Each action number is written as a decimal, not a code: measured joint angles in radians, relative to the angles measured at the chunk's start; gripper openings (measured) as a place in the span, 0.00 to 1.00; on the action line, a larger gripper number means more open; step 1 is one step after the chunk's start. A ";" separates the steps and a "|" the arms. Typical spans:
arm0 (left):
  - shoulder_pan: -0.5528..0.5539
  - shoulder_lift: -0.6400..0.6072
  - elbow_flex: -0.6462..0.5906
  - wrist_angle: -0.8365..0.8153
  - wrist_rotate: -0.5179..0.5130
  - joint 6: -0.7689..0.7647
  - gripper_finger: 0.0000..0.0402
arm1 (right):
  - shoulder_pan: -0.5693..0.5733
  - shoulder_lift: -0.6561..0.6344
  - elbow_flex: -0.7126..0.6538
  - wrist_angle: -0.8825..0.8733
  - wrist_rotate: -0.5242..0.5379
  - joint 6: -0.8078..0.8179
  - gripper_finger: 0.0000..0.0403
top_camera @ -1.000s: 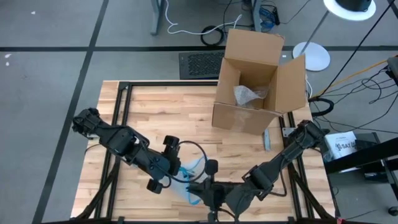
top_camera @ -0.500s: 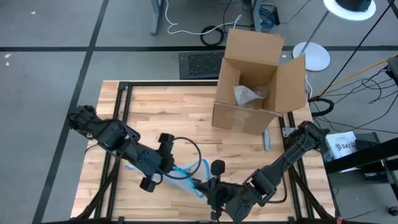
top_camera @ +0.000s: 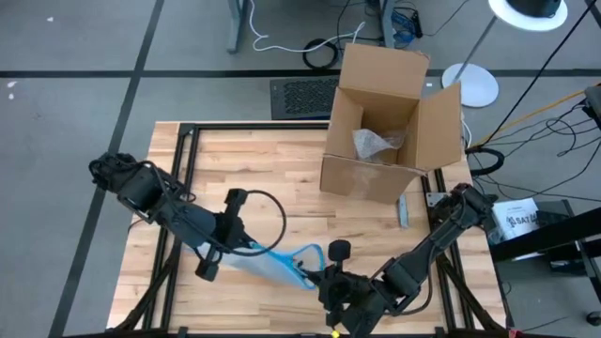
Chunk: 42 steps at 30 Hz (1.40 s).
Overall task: Unpack boxes
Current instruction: Close the transparent zip bag
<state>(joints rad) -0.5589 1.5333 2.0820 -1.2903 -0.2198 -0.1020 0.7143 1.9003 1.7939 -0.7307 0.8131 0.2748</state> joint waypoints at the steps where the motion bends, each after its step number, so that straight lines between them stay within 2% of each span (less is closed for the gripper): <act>1: -0.001 0.000 0.004 -0.023 -0.005 -0.014 0.00 | 0.006 0.000 0.000 -0.035 0.000 0.028 0.00; 8: 0.000 0.000 0.007 -0.084 -0.038 -0.048 0.00 | 0.052 0.000 -0.001 -0.282 0.002 0.262 0.00; 15: 0.001 0.000 0.008 -0.084 -0.070 -0.042 0.00 | 0.099 0.000 -0.001 -0.560 -0.058 0.528 0.00; 25: 0.000 0.000 0.008 -0.085 -0.085 -0.047 0.00 | 0.181 0.000 -0.001 -0.830 -0.142 0.805 0.00; 32: 0.000 0.001 0.008 -0.096 -0.102 -0.047 0.00 | 0.226 0.000 -0.007 -0.841 -0.211 0.875 0.00; 38: 0.000 0.001 0.008 -0.211 -0.151 -0.100 0.00 | 0.265 0.000 -0.007 -0.837 -0.231 0.935 0.00; 42: 0.000 0.002 0.007 -0.222 -0.164 -0.103 0.00 | 0.291 -0.008 -0.007 -0.840 -0.221 1.000 0.00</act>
<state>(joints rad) -0.5587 1.5352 2.0892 -1.5122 -0.3834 -0.2049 1.0052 1.8924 1.7866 -1.5710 0.5921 1.2748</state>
